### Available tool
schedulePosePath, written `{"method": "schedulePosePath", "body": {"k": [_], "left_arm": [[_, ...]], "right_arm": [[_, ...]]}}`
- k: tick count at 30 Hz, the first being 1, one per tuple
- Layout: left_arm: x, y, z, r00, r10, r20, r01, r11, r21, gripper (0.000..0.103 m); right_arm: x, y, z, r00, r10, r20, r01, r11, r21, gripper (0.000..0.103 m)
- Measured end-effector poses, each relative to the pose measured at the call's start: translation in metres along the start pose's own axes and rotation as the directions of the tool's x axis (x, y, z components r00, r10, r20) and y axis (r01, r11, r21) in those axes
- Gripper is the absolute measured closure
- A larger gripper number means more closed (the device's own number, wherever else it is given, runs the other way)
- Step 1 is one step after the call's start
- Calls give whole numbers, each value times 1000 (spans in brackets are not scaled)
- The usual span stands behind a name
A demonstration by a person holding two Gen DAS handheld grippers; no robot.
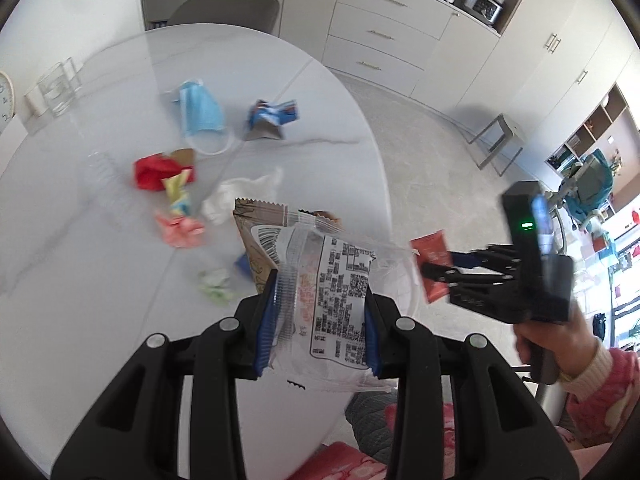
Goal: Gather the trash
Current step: 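Drop the orange packet into the bin with the right tool while the left drops the clear packet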
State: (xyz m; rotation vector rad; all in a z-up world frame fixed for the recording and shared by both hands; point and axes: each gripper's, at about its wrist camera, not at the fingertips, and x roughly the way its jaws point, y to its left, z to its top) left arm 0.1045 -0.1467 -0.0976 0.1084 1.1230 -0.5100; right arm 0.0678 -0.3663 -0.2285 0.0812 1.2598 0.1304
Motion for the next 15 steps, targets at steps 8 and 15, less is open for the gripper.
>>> {"method": "schedulePosePath", "body": {"k": [8,15], "left_arm": [[44,-84,14,996,-23,-84,24,1000,16,68],[98,-153,18,991,-45,-128,57,995,88,67]], "right_arm": [[50,-55,-4,993,37,-109,-44,997,-65,34],[-11,-121,-5,996,-89,2,89,995,-35,20]]}}
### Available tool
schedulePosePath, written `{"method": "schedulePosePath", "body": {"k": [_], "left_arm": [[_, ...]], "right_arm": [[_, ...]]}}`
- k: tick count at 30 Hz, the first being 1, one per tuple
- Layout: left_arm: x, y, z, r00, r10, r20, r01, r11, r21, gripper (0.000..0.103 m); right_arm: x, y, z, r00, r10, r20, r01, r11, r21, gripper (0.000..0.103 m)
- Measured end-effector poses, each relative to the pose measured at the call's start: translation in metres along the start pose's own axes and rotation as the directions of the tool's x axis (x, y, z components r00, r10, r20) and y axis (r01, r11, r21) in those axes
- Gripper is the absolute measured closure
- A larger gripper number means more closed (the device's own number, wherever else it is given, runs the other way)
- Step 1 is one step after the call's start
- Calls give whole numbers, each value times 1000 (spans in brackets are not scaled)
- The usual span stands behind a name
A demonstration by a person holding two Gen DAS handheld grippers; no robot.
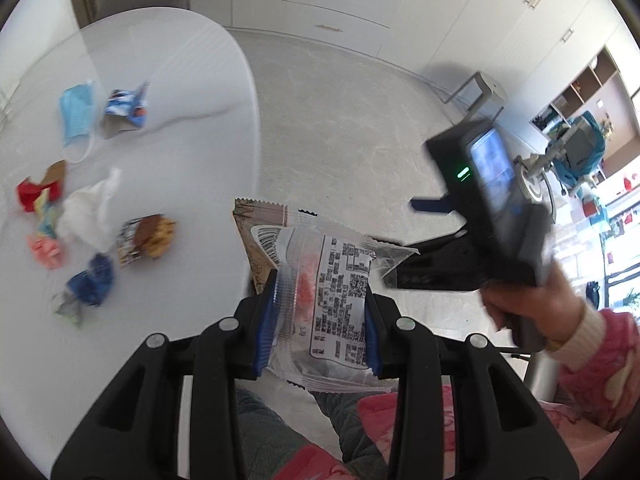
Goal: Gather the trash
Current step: 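Drop the orange packet into the bin with the right tool while the left drops the clear packet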
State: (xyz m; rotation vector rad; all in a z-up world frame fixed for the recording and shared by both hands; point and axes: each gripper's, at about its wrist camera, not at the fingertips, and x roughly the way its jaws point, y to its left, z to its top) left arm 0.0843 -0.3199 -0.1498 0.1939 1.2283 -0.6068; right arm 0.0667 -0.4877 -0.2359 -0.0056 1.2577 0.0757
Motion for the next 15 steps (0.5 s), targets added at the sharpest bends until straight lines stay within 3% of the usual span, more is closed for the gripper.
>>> {"method": "schedulePosePath", "body": {"k": [4,10,13,15], "left_arm": [[38,-17,5,1000,20,-20,-20,999,34,67],[82,-29,8,995,74,-59,-70,995,68,61],[88,-31,10,995,67,-72,-63,996,56,48],[86,-29,12,996,61,-61,-58,997,48,33]], "right_arm": [[-35,-38,-4,998,-17,65,13,998,64,18],[-57,-55,-2,993,-35,112,28,997,67,15],[-56,-55,1,992,-16,124,8,998,64,15],[-57,-55,5,992,-12,127,5,998,56,15]]}}
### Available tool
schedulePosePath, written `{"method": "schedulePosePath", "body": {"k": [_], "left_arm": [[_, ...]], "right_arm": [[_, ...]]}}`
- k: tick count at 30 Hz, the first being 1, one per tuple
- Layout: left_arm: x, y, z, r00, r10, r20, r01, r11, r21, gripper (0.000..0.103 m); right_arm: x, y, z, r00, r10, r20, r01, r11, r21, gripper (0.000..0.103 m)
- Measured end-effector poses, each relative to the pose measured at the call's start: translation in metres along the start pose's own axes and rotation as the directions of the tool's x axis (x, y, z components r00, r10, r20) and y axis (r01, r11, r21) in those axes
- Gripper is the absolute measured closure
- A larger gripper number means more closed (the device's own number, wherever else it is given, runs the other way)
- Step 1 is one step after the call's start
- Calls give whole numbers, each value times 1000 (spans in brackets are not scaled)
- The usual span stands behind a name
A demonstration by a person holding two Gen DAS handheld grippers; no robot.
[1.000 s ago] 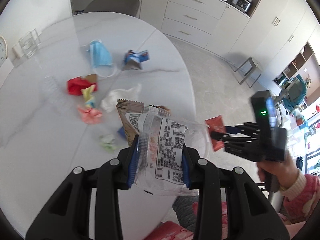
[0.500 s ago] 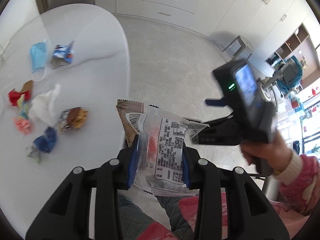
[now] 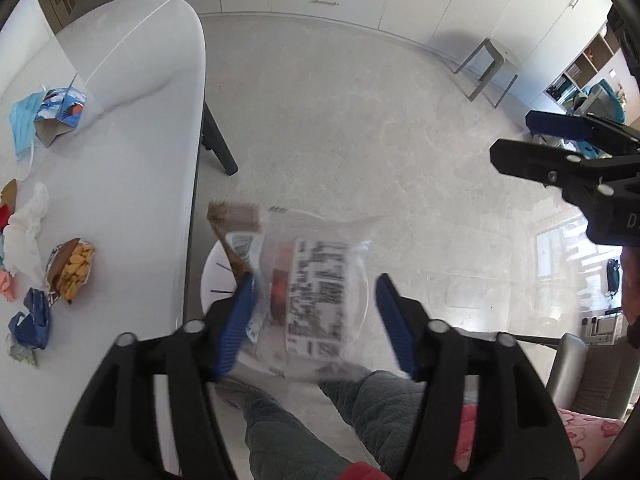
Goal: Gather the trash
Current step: 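Drop the orange packet into the bin with the right tool while the left drops the clear packet, then grasp the clear plastic bottle with the left tool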
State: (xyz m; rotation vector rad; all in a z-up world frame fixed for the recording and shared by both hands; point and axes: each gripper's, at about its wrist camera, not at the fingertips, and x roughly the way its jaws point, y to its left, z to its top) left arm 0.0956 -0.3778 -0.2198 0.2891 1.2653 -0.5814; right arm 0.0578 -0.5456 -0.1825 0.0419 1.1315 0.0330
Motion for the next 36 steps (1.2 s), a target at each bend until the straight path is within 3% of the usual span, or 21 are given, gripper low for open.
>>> {"method": "schedulePosePath", "body": {"k": [3,9,18,22,27,36], "left_arm": [[-12,4,6,999,-13,44,13,1000,-9,24],[-48,19,9,993,-13,120,21,998,-60,20],[-108,61,-10,978,79,191,-47,985,-164,18],[-131,91,-27,970,141,198,-89,964,-249,17],[-147,144,-50,958,238,159,-167,916,-365,17],[-153,255,-69,953,272,132,-167,839,-517,17]], "right_arm": [[0,2,6,1000,7,4,-7,1000,-6,15],[1,3,16,1000,17,21,-17,1000,-4,15],[-4,7,23,997,58,53,-59,998,0,15],[-11,24,30,992,105,68,-102,994,-39,15],[-13,67,45,981,184,57,-175,976,-129,15],[5,168,86,966,255,47,-238,943,-232,15]]}}
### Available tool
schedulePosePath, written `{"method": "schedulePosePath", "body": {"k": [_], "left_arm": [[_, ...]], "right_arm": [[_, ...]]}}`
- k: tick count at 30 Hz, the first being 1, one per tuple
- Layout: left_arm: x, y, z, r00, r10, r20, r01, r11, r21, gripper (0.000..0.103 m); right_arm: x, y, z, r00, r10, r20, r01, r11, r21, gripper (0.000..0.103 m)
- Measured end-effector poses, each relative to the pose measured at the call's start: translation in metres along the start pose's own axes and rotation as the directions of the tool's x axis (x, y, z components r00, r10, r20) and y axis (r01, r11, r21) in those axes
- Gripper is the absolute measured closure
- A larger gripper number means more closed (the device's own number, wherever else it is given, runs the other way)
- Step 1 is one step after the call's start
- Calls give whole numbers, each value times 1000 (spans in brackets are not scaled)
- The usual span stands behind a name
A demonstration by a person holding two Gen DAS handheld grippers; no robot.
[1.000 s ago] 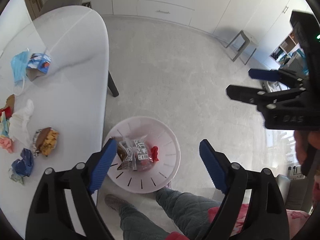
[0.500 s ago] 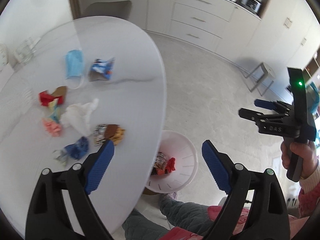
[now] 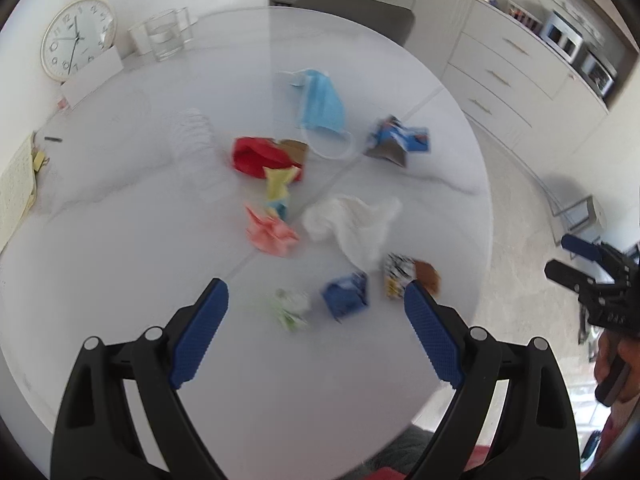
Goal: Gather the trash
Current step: 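Grasp the clear plastic bottle with the left tool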
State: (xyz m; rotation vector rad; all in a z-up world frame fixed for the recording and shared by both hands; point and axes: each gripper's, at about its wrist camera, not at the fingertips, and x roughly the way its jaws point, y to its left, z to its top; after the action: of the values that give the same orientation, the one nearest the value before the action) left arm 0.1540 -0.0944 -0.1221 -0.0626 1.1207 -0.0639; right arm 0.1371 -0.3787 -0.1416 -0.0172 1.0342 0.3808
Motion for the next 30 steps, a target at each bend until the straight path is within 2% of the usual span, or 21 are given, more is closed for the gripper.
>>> {"method": "schedulePosePath", "body": {"k": [3,7,11,14,20,22,23,24,27,30], "left_arm": [[15,27,23,1000,0,-7,0,998,-59,17],[46,71,65,999,42,-33,-47,985,-169,17],[86,107,101,992,83,-97,-107,956,-272,17],[113,122,120,985,90,-149,-133,943,-306,17],[157,137,134,958,127,-256,-210,921,-329,18],[164,141,133,957,100,-272,-196,915,-352,35],[167,143,132,956,79,-283,-184,913,-365,40],[167,144,132,957,74,-280,-179,911,-372,41],[166,144,132,960,77,-271,-174,919,-354,42],[164,145,129,959,68,-275,-161,930,-331,42]], "right_arm": [[20,23,29,1000,-5,10,5,1000,-5,15],[43,39,62,1000,-14,19,14,1000,22,15],[68,50,89,1000,-24,13,24,999,35,15],[84,52,107,1000,-31,6,30,998,53,15],[110,41,129,998,-55,-21,56,995,82,15],[118,34,133,998,-56,-38,59,994,91,15],[121,32,134,998,-54,-45,58,994,90,15],[125,30,135,997,-54,-51,58,995,85,15],[137,28,139,996,-49,-69,51,998,27,15],[150,33,146,994,-35,-99,21,990,-138,15]]}}
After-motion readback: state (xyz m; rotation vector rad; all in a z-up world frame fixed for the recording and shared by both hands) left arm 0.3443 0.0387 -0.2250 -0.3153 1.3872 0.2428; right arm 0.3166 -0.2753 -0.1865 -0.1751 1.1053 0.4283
